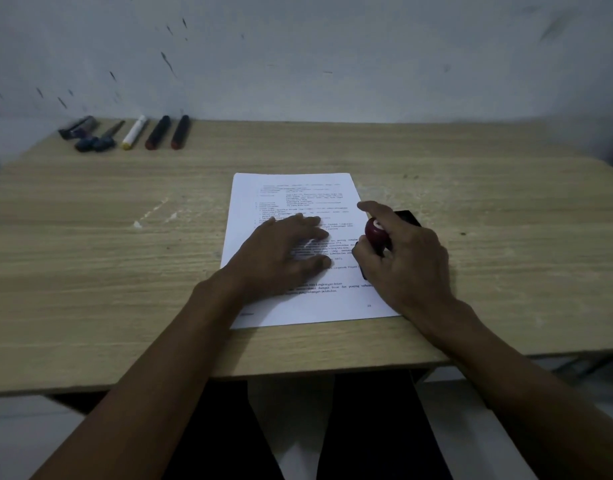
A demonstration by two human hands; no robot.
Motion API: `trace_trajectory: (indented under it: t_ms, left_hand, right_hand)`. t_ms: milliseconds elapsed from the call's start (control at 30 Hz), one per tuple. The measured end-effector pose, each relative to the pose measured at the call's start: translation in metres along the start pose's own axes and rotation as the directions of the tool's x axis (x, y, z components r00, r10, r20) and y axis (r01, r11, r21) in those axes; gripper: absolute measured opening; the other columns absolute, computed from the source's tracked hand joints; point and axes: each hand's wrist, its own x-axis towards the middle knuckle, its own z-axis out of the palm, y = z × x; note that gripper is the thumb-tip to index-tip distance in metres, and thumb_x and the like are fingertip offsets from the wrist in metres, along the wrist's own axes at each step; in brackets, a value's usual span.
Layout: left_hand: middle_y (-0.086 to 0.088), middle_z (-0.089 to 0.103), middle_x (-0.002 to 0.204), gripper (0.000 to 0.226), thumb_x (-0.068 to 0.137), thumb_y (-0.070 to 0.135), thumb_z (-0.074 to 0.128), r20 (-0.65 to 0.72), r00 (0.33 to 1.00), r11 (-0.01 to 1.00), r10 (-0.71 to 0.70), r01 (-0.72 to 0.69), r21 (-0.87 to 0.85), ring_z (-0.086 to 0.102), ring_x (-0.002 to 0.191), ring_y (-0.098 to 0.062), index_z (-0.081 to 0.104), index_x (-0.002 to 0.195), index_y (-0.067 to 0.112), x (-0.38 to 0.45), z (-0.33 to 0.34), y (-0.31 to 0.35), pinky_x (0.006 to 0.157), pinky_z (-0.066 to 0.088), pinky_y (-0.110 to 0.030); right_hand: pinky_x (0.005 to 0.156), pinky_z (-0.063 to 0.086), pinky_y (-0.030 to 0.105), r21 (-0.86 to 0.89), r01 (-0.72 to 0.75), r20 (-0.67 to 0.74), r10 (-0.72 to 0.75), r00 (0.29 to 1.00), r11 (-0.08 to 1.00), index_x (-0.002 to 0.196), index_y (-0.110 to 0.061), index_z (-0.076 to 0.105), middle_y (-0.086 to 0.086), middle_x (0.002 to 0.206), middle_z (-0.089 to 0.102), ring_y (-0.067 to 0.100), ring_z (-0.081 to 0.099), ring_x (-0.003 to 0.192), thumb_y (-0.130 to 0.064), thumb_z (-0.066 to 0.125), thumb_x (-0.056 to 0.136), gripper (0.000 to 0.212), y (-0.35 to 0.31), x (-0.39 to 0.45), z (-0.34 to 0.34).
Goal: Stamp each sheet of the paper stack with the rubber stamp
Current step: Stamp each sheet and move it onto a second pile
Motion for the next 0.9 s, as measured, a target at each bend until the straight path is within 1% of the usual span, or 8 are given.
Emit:
trace_trajectory:
  t_ms: [200,433,567,633,700,800,833,900]
  left_hand:
    - [0.006,0.044,0.148,0.049,0.085,0.044,0.065,0.005,1.000,1.000,0.004,-0.004,0.010,0.031,0.142,-0.010,0.057,0.130,0.026,0.001,0.002,-0.002,0.116,0.023,-0.044]
    - [0.008,0.044,0.148,0.048,0.086,0.045,0.064,0.011,1.000,1.000,-0.011,0.011,-0.002,0.028,0.142,-0.008,0.057,0.130,0.028,0.000,0.002,-0.002,0.117,0.020,-0.041]
    - [0.009,0.043,0.148,0.048,0.085,0.045,0.065,0.017,1.000,1.000,-0.018,0.018,-0.010,0.029,0.142,-0.008,0.057,0.130,0.028,0.000,0.001,0.000,0.117,0.021,-0.042]
    - [0.009,0.043,0.148,0.048,0.086,0.045,0.064,0.022,0.999,1.000,-0.023,0.023,-0.012,0.028,0.142,-0.008,0.057,0.130,0.028,0.000,0.001,0.000,0.117,0.020,-0.043]
    - [0.009,0.043,0.148,0.047,0.086,0.044,0.065,0.023,0.999,0.999,-0.022,0.023,-0.022,0.029,0.142,-0.008,0.057,0.129,0.027,0.000,0.001,-0.002,0.117,0.021,-0.044]
    - [0.007,0.045,0.147,0.047,0.085,0.044,0.066,0.013,1.000,1.000,-0.017,0.017,-0.025,0.030,0.142,-0.009,0.058,0.128,0.026,-0.001,0.001,-0.004,0.116,0.023,-0.046]
    - [0.007,0.045,0.147,0.047,0.085,0.045,0.066,0.009,1.000,0.999,-0.014,0.015,-0.030,0.030,0.142,-0.009,0.058,0.128,0.027,-0.001,0.002,-0.005,0.116,0.023,-0.046]
    - [0.007,0.045,0.147,0.050,0.084,0.048,0.065,0.012,1.000,0.999,-0.010,0.010,-0.043,0.029,0.142,-0.008,0.059,0.128,0.027,-0.002,0.001,-0.005,0.116,0.023,-0.046]
  right_hand:
    - [0.068,0.049,0.034,0.008,-0.019,0.004,0.019,1.000,1.000,0.128,-0.030,0.062,-0.021,0.077,0.052,0.017,0.061,0.080,-0.026,0.062,0.083,0.046,0.001,0.000,0.001]
    - [0.065,0.049,0.034,0.027,0.033,-0.029,-0.033,0.999,0.999,0.128,-0.024,0.063,-0.020,0.075,0.050,0.020,0.061,0.076,-0.022,0.064,0.085,0.043,-0.001,-0.001,-0.002]
    - [0.068,0.051,0.031,0.170,0.026,-0.071,-0.014,0.997,0.985,0.128,-0.024,0.062,-0.011,0.077,0.061,0.016,0.062,0.074,-0.025,0.060,0.086,0.042,0.006,0.000,-0.010]
    - [0.066,0.049,0.023,0.271,0.000,-0.139,0.039,0.989,0.962,0.126,-0.023,0.062,-0.012,0.074,0.061,0.004,0.059,0.066,-0.024,0.058,0.086,0.040,0.014,0.006,-0.016]
    - [0.065,0.044,0.014,0.340,-0.064,-0.221,0.146,0.964,0.938,0.121,-0.021,0.060,-0.016,0.072,0.058,-0.002,0.056,0.065,-0.023,0.059,0.085,0.036,0.026,0.015,-0.023]
    - [0.067,0.048,0.024,0.423,-0.226,-0.245,0.351,0.904,0.877,0.112,-0.014,0.048,-0.014,0.081,0.059,-0.005,0.059,0.070,-0.024,0.065,0.085,0.034,0.044,0.029,-0.030]
    - [0.064,0.048,0.023,0.429,-0.263,-0.246,0.391,0.887,0.864,0.110,-0.010,0.047,-0.013,0.081,0.058,-0.007,0.058,0.068,-0.024,0.067,0.085,0.035,0.050,0.032,-0.030]
    - [0.054,0.042,0.010,0.405,-0.293,-0.266,0.419,0.868,0.866,0.106,-0.005,0.050,-0.013,0.079,0.057,-0.012,0.057,0.063,-0.023,0.070,0.085,0.034,0.057,0.036,-0.029]
